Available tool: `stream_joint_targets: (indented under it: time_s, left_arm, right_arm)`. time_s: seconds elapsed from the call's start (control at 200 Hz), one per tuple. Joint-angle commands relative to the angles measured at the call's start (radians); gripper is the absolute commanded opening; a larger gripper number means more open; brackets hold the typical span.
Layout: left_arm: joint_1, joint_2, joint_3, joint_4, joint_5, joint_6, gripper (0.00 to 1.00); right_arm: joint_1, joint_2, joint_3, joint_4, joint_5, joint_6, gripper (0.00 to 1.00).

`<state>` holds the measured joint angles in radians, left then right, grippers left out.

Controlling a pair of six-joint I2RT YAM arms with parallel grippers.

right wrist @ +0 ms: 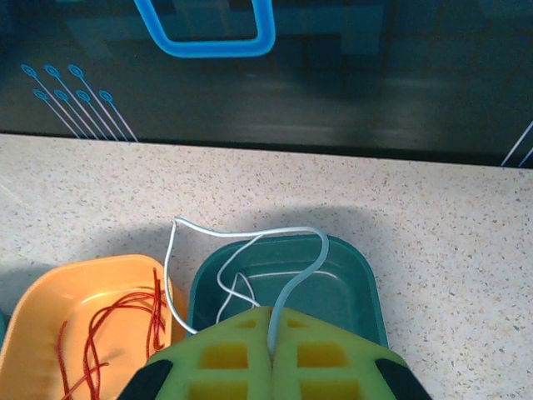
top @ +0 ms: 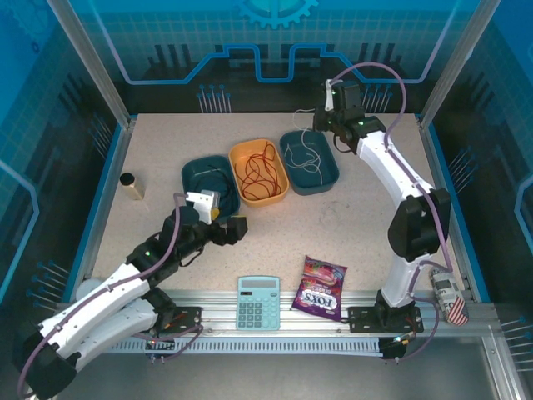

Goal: Untangle the cables

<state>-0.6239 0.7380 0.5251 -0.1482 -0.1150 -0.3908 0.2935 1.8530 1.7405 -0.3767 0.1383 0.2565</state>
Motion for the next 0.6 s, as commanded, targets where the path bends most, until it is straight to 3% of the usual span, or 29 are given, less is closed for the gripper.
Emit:
stream_joint_targets:
  time_s: [0.0,0.595]
  left_arm:
    - [0.004,-0.014,-0.014,-0.027,-0.035,-0.011,0.99]
    - [0.004,-0.012,-0.019,-0.024,-0.047,-0.011,0.99]
  right_arm:
    - [0.001,0.031,-0.034,0.044,0.017,-0.011,0.0]
    - [0.034,0.142,-0.125,-0.013,0.037,0.035,0.0]
